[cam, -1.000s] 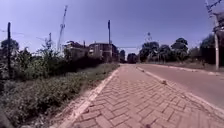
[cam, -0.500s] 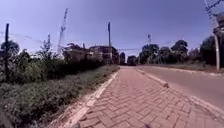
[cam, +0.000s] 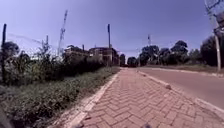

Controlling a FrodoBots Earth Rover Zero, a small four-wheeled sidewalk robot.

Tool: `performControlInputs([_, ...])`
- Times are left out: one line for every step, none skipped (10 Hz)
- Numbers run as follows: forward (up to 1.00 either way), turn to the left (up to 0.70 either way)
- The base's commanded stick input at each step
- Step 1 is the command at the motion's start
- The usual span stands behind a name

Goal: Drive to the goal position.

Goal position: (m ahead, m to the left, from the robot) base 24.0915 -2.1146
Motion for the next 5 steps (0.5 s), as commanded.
performControlInputs([0.30, 0.00])
performControlInputs([0.30, 0.00])
performControlInputs([0.30, 0.00])
performControlInputs([0.30, 0.00])
performControlInputs([0.30, 0.00])
